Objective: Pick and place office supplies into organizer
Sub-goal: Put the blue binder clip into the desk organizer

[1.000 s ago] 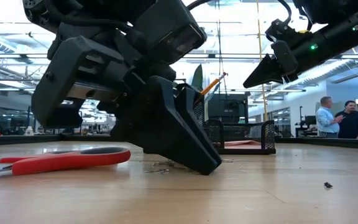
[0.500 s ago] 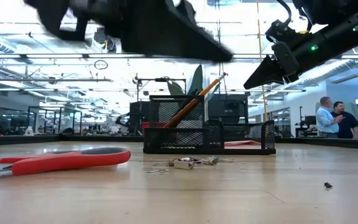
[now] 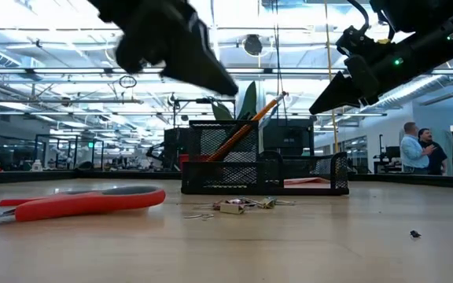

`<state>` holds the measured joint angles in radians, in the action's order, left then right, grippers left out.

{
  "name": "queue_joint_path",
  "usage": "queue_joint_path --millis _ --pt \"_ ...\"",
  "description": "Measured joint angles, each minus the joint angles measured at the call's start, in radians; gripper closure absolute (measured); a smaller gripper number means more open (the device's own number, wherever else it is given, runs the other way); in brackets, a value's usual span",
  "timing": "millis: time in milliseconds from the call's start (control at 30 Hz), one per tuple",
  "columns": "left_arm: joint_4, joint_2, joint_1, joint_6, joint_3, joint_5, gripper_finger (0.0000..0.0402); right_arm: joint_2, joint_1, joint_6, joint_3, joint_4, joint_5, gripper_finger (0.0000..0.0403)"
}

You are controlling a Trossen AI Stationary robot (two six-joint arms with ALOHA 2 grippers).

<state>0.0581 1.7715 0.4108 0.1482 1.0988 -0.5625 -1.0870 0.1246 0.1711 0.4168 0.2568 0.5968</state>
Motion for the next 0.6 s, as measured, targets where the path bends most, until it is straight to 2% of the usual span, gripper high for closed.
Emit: queue_joint_path --millis 367,600 --pt "0.018 0.085 -0.070 -0.078 0.000 -0.019 0.0323 0.000 0.000 0.000 0.000 0.000 0.000 0.0339" --pt "0.021 0.117 -0.069 -0.045 0.000 -0.102 0.0323 0.000 0.001 0.000 0.000 -0.007 0.000 0.0339"
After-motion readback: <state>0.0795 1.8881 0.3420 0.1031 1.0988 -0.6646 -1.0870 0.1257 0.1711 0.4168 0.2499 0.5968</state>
